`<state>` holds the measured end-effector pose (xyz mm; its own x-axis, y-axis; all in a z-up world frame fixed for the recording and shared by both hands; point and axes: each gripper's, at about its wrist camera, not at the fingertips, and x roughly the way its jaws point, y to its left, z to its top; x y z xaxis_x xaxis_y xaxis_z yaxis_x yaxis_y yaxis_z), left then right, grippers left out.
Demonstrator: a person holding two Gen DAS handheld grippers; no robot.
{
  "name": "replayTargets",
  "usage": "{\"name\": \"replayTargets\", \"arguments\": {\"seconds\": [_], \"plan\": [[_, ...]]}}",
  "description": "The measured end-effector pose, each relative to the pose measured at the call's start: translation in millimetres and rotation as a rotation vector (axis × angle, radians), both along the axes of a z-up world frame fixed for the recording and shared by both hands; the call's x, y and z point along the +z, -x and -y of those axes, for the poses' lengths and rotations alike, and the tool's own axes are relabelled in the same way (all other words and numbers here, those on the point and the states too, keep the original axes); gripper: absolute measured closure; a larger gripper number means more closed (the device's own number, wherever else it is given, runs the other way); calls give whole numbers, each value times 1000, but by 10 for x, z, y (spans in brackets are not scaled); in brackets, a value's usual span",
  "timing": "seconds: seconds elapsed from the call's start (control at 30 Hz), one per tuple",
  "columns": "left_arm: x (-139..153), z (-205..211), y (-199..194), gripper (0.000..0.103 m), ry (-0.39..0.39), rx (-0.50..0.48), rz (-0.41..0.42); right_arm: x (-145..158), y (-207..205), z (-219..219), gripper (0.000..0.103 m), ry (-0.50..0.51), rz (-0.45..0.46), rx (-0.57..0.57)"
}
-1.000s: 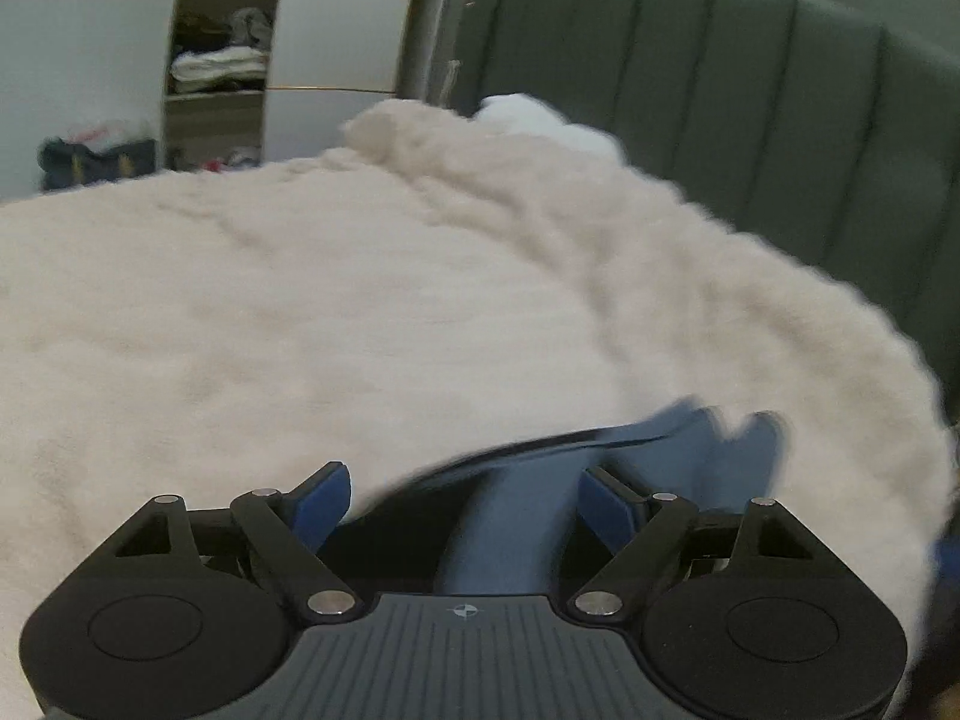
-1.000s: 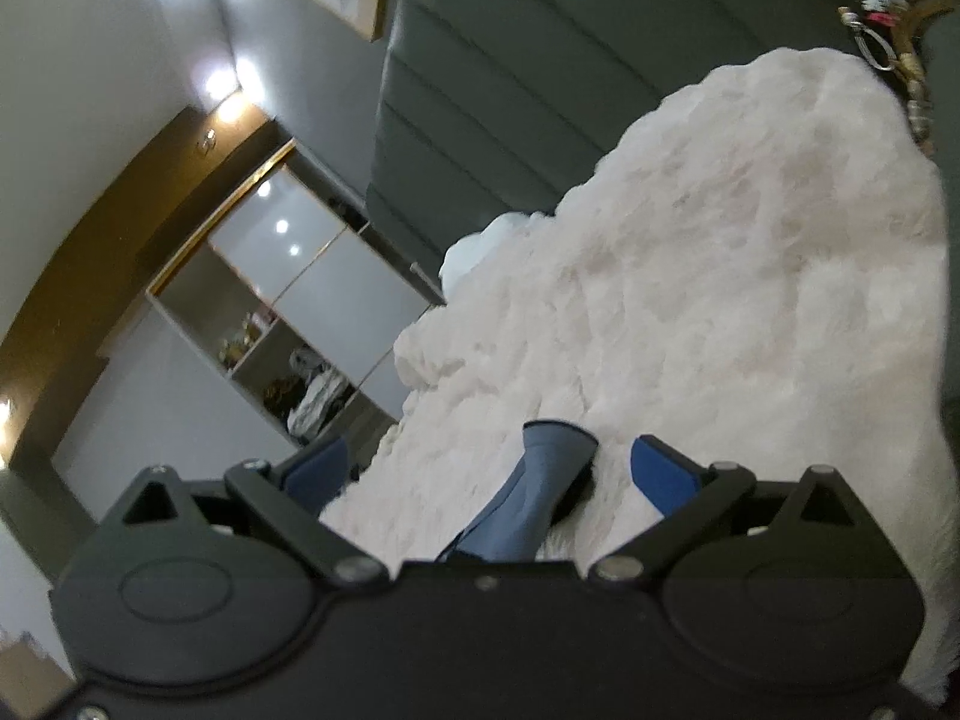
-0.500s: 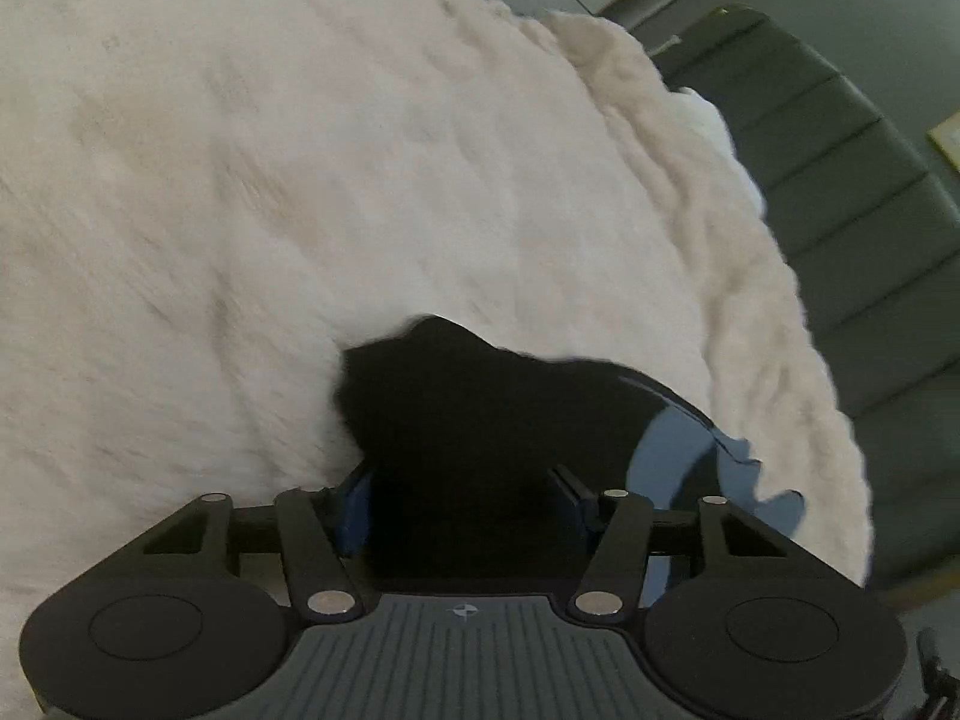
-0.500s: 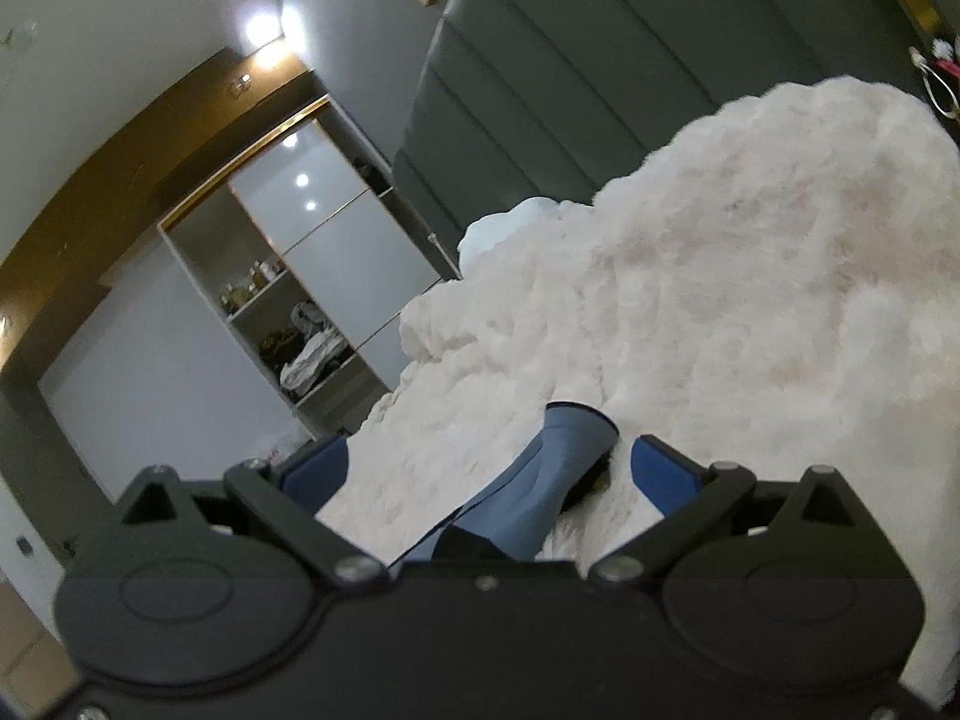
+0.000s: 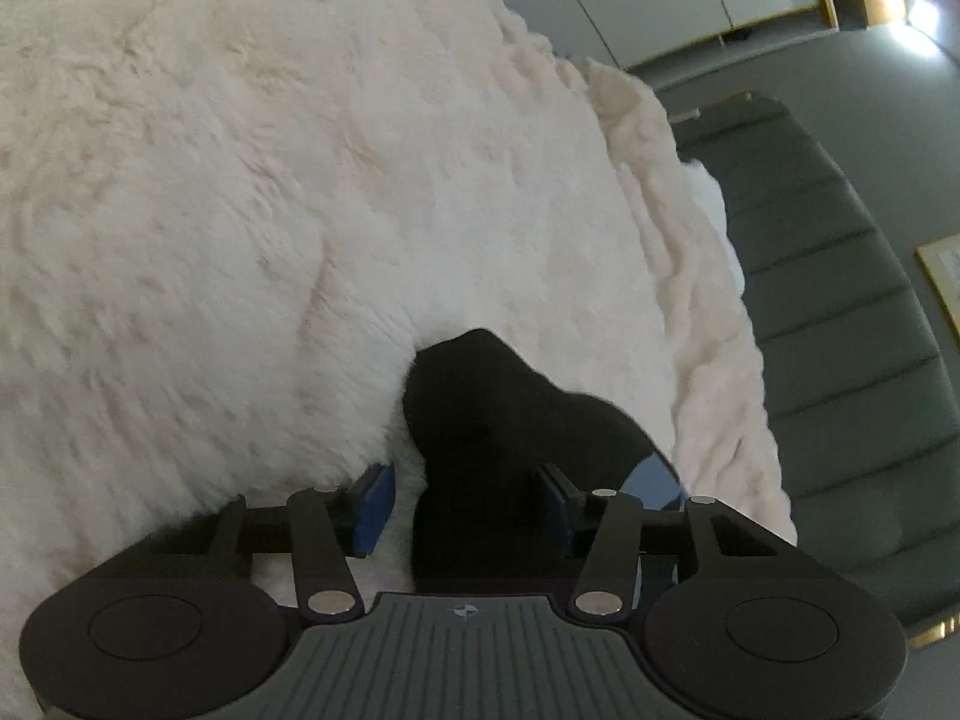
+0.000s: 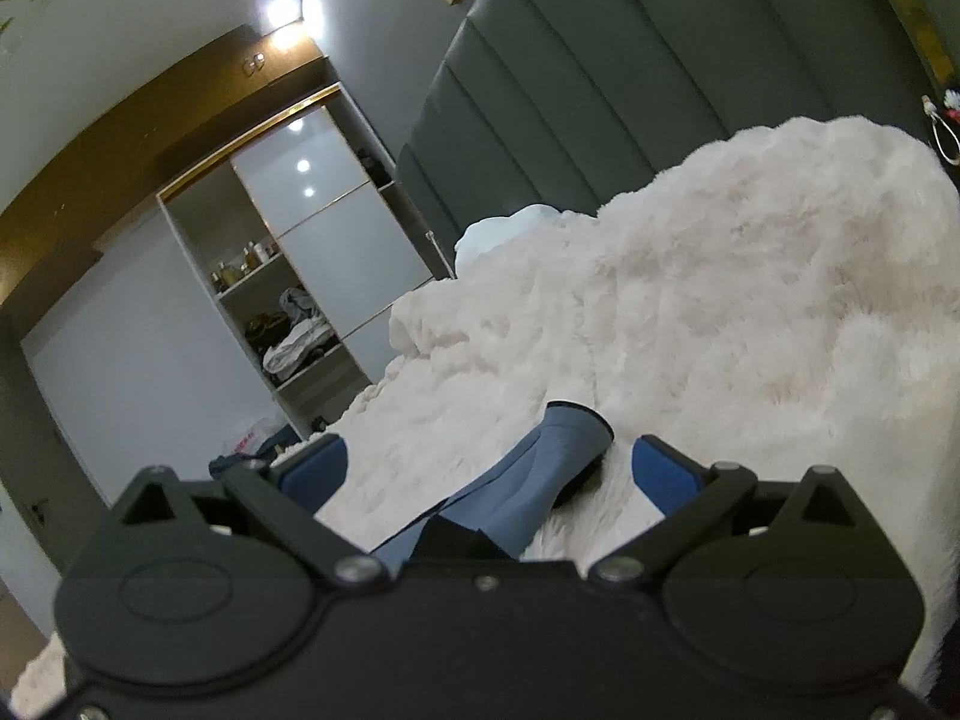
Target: Fold clothes
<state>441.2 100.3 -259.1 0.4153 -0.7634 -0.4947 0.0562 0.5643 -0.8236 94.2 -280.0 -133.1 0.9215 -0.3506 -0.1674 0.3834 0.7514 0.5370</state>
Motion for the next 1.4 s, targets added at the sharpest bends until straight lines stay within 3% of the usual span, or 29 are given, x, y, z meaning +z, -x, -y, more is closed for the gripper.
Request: {"name": "replayTargets", "arguments": {"seconds": [0.1,0.17,0.2,0.23,0.27,0.47,0.6,0.7,0.8,0.87,0.9,0.97,1.03,1.1,1.23,1.3,1.37,1.4], "plan": [[-87,163,-40,41,55,-89,-29,-2,-3,2,0,-4,-6,-5],[-92,210,-81,47,65,-81,-19,-2,-17,1,0,-4,-10,-10],[-82,201,-97,63,78,-63,-15,0,-25,-6,0,0,-14,-11],[-71,174,-99,87,98,-45,-10,3,-32,-13,0,3,-17,-12],[-58,139,-101,91,126,-23,-1,5,-42,-23,0,8,-20,-11],[448,-97,176,94,120,-49,133,17,-81,-84,0,40,-36,-5],[939,-673,483,94,121,-38,193,40,-52,-136,0,60,-37,8],[1085,-1305,624,94,50,-16,174,50,-43,-176,0,78,-44,22],[982,-1790,636,88,-147,52,120,63,-34,-232,0,97,-53,37],[689,-1982,535,81,-322,37,8,70,-28,-269,0,105,-55,49],[608,-2002,516,69,-328,23,-13,74,-29,-290,0,111,-58,52],[552,-2030,523,61,-319,16,-12,82,-47,-319,0,122,-69,57],[642,-2048,547,40,-328,40,28,89,-56,-337,0,131,-80,61],[829,-2203,664,30,-348,92,105,98,-64,-333,0,130,-89,68],[1209,-2506,985,29,-346,316,261,95,-111,-267,0,96,-109,97],[1374,-2645,1195,29,-254,438,370,97,-230,-188,0,51,-138,175],[1433,-2613,1330,29,-131,496,481,111,-375,-129,0,29,-155,280],[1436,-2535,1354,28,-105,508,517,119,-448,-100,0,19,-164,332]]}}
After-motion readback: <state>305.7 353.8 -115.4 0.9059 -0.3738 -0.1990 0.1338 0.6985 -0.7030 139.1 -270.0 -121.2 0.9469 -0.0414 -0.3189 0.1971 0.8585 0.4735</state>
